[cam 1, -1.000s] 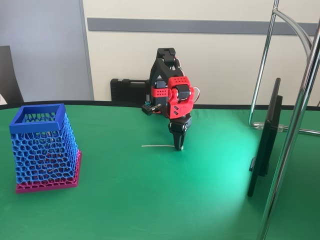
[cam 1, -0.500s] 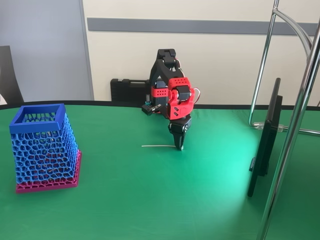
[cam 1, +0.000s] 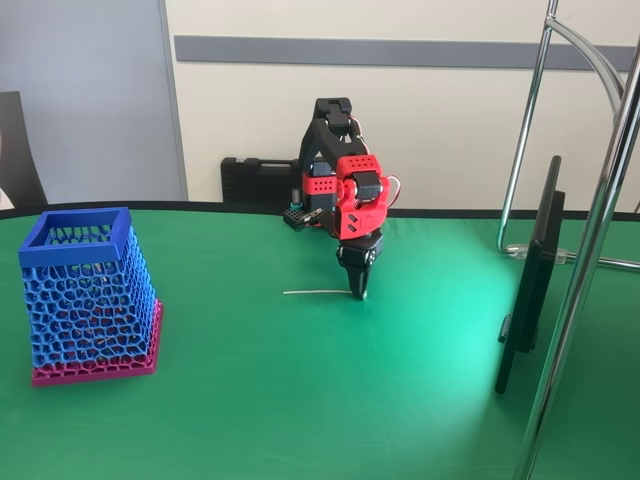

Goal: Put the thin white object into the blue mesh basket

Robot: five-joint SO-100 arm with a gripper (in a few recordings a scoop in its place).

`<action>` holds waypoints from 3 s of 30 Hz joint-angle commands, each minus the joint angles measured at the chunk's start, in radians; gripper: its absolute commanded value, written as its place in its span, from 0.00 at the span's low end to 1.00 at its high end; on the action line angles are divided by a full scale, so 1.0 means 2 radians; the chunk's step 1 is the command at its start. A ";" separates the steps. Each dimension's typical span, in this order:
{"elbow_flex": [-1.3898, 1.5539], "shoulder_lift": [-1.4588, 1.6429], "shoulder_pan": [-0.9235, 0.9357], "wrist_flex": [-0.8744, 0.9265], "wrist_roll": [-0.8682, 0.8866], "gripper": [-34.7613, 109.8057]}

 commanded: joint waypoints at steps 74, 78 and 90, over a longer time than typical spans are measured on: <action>-0.092 0.179 0.237 -0.130 -0.308 0.29; -0.104 0.183 0.245 -0.132 -0.324 0.28; -0.113 0.204 0.278 -0.163 -0.370 0.27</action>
